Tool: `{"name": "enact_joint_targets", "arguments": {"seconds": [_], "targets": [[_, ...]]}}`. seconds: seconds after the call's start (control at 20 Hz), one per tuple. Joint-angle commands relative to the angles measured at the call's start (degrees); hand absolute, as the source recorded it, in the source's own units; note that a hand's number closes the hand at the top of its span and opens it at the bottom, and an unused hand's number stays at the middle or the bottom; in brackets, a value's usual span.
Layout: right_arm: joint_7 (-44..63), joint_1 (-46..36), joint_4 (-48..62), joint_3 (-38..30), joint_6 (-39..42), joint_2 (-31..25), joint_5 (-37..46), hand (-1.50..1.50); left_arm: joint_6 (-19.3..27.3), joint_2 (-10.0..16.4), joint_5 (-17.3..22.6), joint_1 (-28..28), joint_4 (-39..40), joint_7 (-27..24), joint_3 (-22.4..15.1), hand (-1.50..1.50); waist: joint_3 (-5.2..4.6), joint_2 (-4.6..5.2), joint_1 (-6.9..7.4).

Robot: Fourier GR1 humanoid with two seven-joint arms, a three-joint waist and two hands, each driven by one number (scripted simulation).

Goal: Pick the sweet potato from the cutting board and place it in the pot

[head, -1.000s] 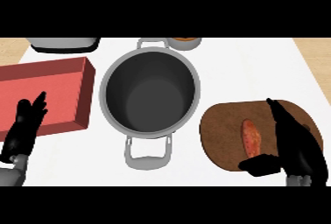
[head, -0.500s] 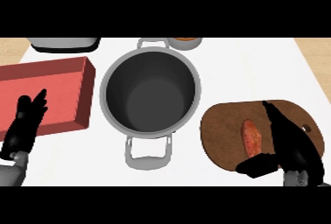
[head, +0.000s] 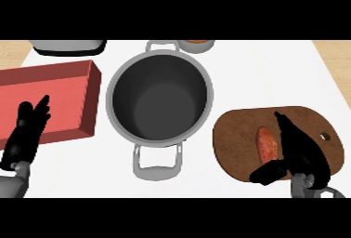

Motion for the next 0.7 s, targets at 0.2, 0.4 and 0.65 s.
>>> {"name": "enact_joint_targets", "arguments": {"seconds": [0.2, 0.4, 0.65], "targets": [[0.1, -2.7, 8.5, -3.1, -1.0, 2.1, 4.2, -1.50, 0.9, -3.4, -4.5, -2.8, 0.3, 2.6, 0.2, 0.00, 0.03, 0.05, -0.15], [-0.8, -1.5, 9.7, -2.7, -0.4, 3.0, 6.4, -1.50, -3.5, -2.6, -3.2, -2.2, 3.7, -1.0, 3.4, 0.00, 0.01, 0.03, -0.18], [-0.8, -0.7, 11.4, -5.9, 2.2, 3.1, 5.4, -1.50, -3.4, -3.5, -3.7, -2.2, 1.4, 1.4, 3.9, 0.00, 0.03, -0.01, -0.19]]}}
